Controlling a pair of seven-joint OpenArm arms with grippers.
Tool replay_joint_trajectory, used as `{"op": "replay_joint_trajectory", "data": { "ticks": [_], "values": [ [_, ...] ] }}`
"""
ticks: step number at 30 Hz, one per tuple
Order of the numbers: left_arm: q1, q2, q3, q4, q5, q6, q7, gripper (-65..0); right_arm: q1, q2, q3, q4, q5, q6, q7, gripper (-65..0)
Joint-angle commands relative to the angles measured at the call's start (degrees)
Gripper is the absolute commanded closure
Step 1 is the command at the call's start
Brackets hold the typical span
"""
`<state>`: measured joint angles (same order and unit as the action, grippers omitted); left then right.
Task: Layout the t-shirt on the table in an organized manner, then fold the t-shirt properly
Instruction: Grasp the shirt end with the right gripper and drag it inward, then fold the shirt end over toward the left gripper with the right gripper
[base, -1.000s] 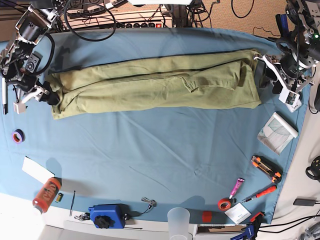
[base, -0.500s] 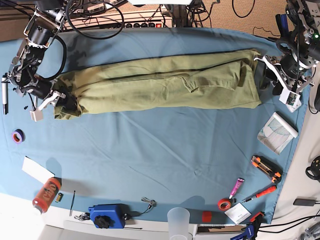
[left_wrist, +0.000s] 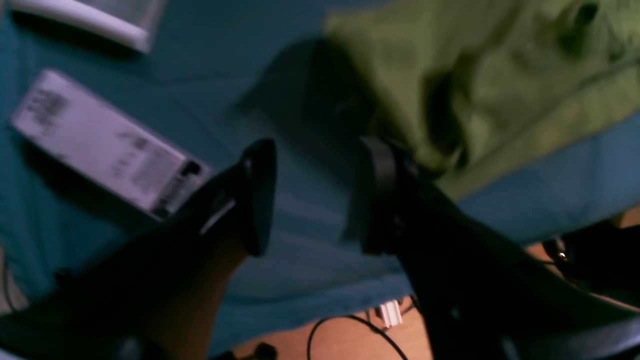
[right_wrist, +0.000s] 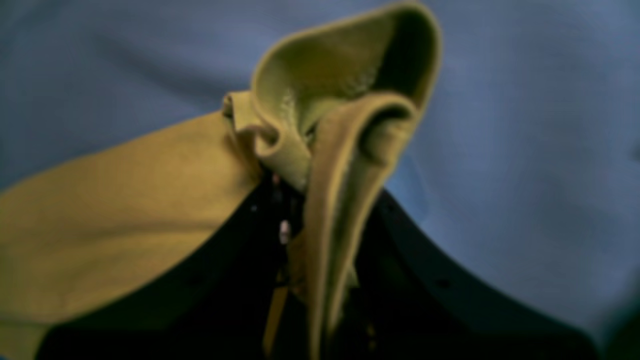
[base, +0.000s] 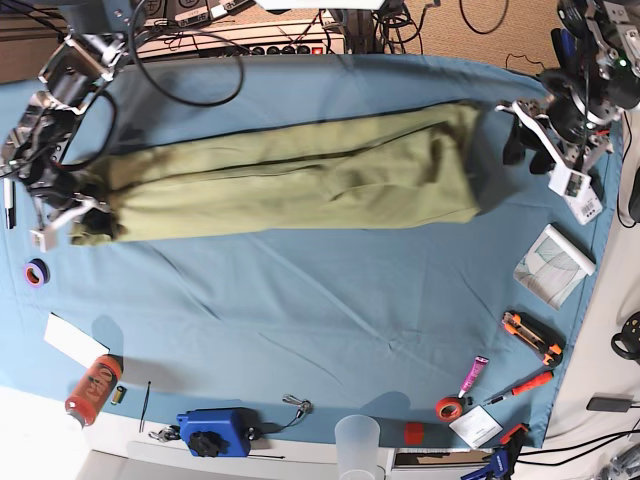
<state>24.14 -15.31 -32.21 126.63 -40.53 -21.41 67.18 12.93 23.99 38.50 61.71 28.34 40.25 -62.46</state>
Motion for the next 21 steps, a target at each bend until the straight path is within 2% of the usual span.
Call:
{"op": "replay_joint_trajectory", "data": {
  "ticks": [1, 5, 10, 13, 18, 21],
  "values": [
    [0.2, -0.24, -0.28, 0.87, -0.59, 0.0, -1.22, -27.3, 2.21, 2.47, 0.22, 1.07, 0.37, -0.25, 1.31, 0.0],
    [0.48, -0.26, -0.28, 0.83, -0.61, -0.02, -1.73, -27.2, 2.71, 4.81, 0.2, 4.55, 0.15, -0.25, 0.44, 0.0],
    [0.5, -0.24, -0.28, 0.83, -0.5, 0.0, -2.71, -27.2, 1.97, 4.59, 0.17, 12.81, 3.43, -0.25, -5.4, 0.0],
    [0.5, -0.26, -0.28, 0.61, 2.8, 0.35, -2.69, -27.2, 0.98, 3.43, 0.07, 18.36, 3.72, -0.25, -7.17, 0.0],
    [0.48, -0.33, -0.31, -2.89, 15.37, 6.67, -5.95, -27.2, -4.17, -0.07, -0.72, 28.74, 3.82, -0.25, -8.39, 0.0],
    [0.48, -0.76, -0.33, -5.35, 17.0, 6.6, -6.47, -27.2, -8.22, -2.47, -1.84, 33.75, 6.14, -0.25, -8.39, 0.0]
  ]
}}
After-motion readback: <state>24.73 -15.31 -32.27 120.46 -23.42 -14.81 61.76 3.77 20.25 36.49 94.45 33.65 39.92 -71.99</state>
